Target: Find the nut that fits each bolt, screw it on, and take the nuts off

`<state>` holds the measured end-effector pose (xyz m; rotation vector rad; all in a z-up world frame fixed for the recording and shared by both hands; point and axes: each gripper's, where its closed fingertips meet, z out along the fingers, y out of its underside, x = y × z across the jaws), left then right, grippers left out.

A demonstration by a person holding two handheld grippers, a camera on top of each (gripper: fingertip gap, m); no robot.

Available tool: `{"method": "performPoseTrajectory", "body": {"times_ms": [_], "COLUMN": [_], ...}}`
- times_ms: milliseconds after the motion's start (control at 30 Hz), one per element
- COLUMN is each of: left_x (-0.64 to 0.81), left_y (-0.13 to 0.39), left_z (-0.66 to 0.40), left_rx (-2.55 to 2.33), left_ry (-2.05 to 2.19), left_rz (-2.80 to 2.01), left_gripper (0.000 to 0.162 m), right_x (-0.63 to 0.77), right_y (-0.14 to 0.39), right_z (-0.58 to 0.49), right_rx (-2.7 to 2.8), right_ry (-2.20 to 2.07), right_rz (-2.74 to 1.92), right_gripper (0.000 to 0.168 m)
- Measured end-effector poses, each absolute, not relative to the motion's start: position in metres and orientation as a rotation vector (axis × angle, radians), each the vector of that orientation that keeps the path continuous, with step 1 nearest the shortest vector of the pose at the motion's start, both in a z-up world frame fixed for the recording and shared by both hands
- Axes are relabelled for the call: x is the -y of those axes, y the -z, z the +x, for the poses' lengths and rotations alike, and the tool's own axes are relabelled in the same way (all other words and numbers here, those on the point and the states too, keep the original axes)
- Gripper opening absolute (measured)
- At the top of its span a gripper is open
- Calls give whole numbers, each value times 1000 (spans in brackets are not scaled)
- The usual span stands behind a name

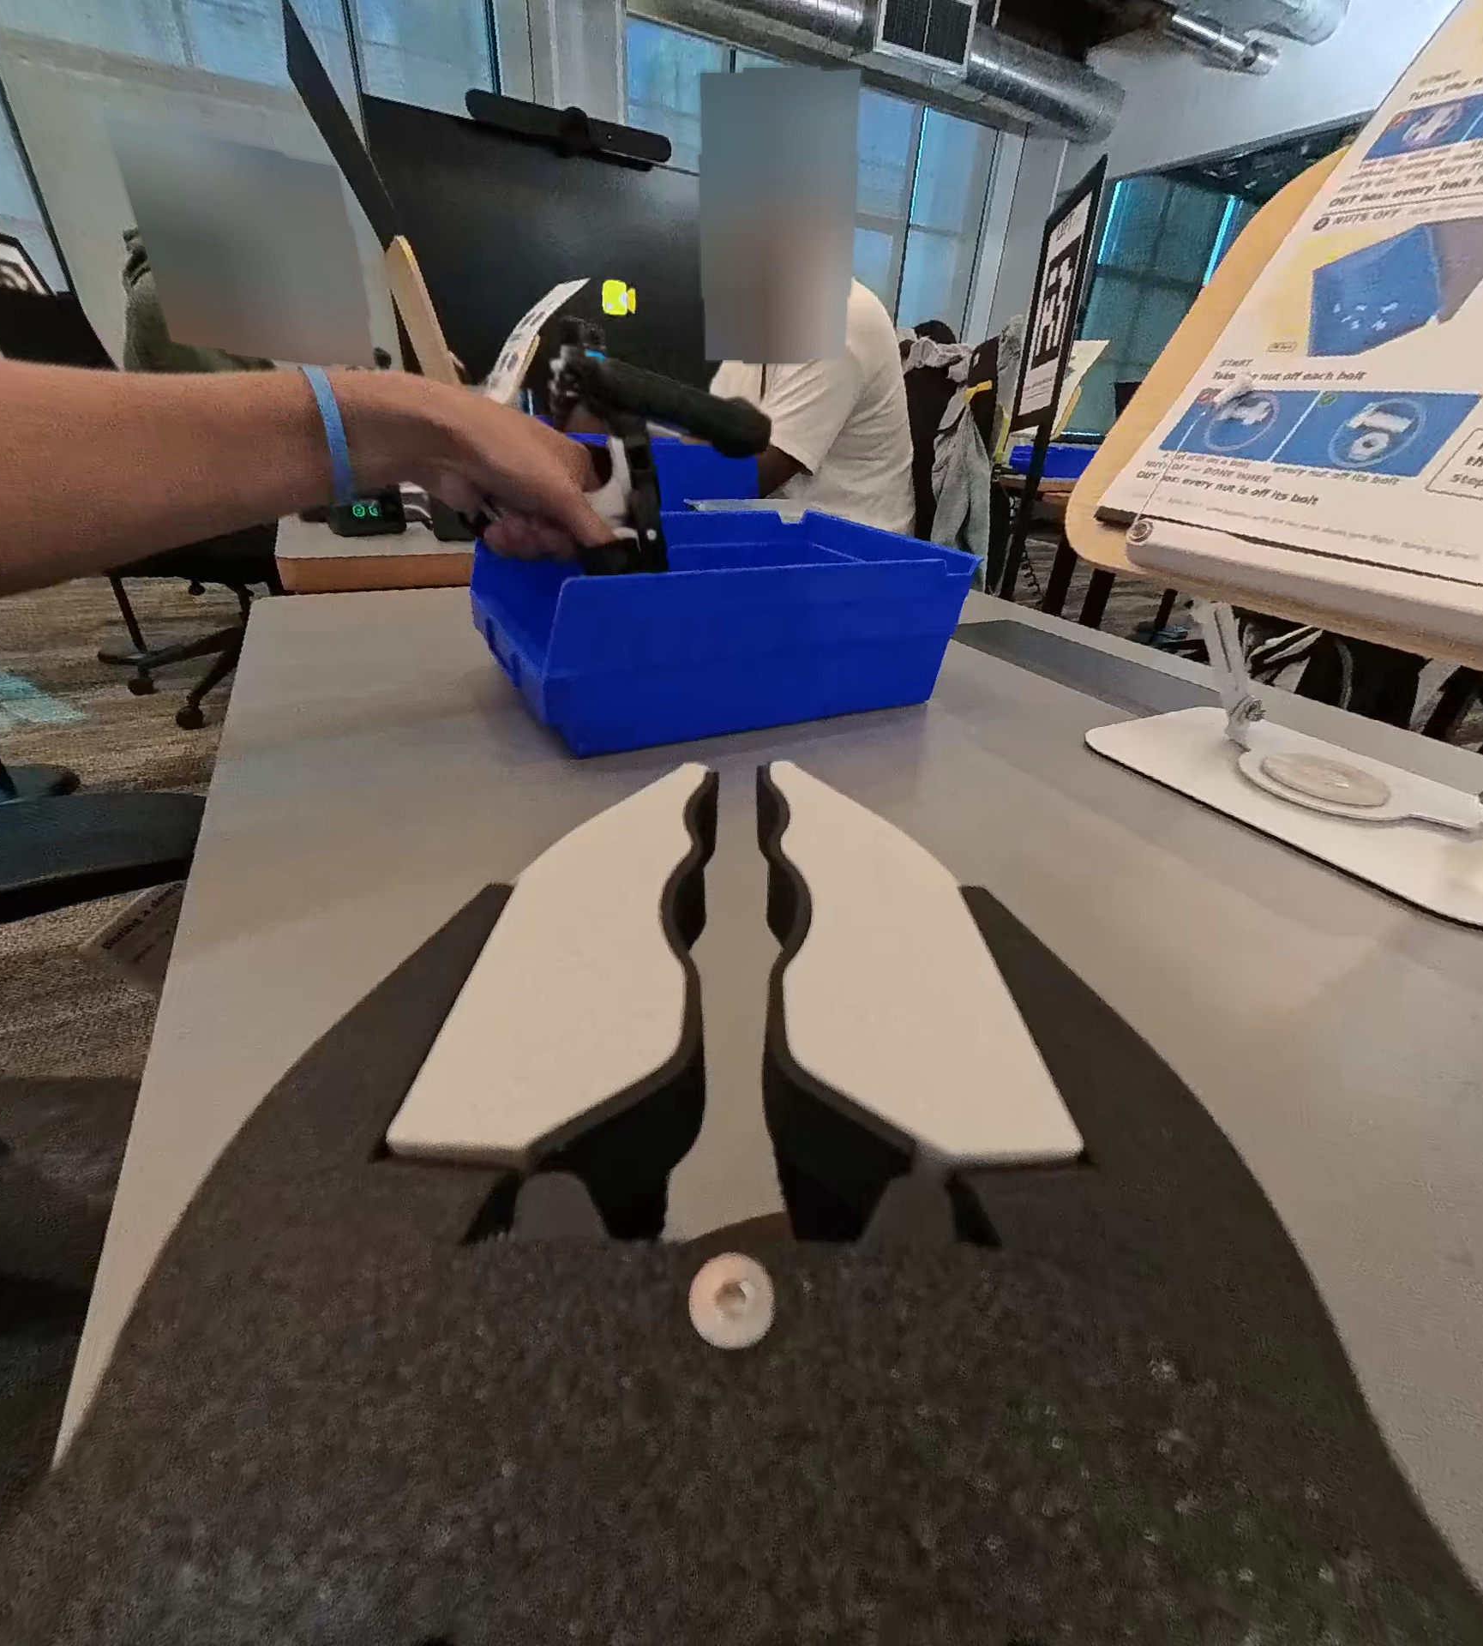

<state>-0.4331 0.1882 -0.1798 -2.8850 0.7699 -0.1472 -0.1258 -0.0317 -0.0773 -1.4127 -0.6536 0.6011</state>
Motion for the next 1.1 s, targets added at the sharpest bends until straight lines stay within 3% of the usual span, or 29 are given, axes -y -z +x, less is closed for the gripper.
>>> {"method": "performPoseTrajectory", "body": {"times_ms": [133,233,433,733,933,1100], "left_x": [-187,-183,-170,-63,22,37], "left_y": [189,190,168,14,23,45], "left_z": [-434,-438,-430,-238,-153,-130], "left_rx": [-772,-800,-801,-955,-1102,-1092], "left_ry": [132,106,221,1561,2153,2297], "left_rz": [-2869,-2874,-2822,-2198,-2086,-2081], "left_gripper": [55,32,32,32,31,32], "right_x": [32,33,30,20,33,32], "right_y": [77,77,78,71,43,47], "right_z": [-126,-125,-124,-158,-157,-146], "right_rx": [655,652,639,818,807,798], "right_ry": [-602,-603,-590,-274,-165,-171], "right_rz": [-1409,-1409,-1426,-1432,-1316,-1332], "right_gripper": [8,8,7,24,30,24]}}
